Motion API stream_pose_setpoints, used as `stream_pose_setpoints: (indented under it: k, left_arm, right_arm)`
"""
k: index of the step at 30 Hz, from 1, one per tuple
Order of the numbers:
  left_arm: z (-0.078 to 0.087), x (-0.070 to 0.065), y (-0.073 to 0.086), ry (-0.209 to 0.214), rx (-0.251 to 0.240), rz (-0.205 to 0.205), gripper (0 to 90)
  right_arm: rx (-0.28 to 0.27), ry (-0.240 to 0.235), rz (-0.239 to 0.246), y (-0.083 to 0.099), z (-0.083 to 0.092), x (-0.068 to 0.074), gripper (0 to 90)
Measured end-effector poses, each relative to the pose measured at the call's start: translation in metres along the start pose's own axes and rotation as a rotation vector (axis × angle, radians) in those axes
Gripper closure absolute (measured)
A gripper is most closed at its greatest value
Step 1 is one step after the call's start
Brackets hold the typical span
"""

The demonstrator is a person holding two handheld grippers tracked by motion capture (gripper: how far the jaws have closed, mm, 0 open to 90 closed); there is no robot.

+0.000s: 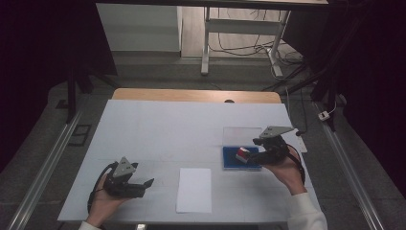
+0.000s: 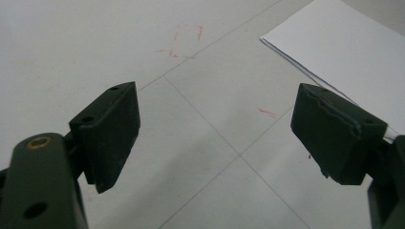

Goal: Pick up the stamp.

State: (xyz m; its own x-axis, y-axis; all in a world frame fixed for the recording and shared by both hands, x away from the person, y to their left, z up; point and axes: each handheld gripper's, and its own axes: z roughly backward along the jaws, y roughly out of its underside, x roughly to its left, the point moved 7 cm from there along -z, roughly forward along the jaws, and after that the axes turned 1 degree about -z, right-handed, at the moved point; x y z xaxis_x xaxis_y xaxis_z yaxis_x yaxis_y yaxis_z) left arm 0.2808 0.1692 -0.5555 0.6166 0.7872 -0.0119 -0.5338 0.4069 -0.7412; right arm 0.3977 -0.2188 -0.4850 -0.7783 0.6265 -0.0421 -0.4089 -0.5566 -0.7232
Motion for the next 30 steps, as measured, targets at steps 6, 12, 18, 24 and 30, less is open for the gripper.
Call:
stream_pose_setpoints:
  k: [6,12,18,24,30]
  left_arm:
    - [-0.001,0.001,0.001,-0.002,0.004,-0.001,17.2]
    - [-0.001,0.001,0.001,-0.004,0.003,0.0,17.3]
    - [-0.002,0.002,0.002,-0.007,0.011,-0.001,17.4]
    - [-0.003,0.002,0.003,-0.007,0.015,0.001,17.2]
    - [-0.003,0.003,0.004,-0.011,0.017,0.001,17.0]
  right_arm:
    - [0.049,-0.011,0.013,-0.002,-0.015,0.002,33.2]
    - [0.081,-0.008,0.016,0.0,-0.024,-0.001,35.2]
    - [0.099,-0.012,0.001,0.003,-0.031,-0.006,38.0]
    - [0.104,-0.043,-0.005,0.007,-0.034,-0.007,44.5]
    - [0.122,-0.065,0.007,0.01,-0.038,-0.005,53.7]
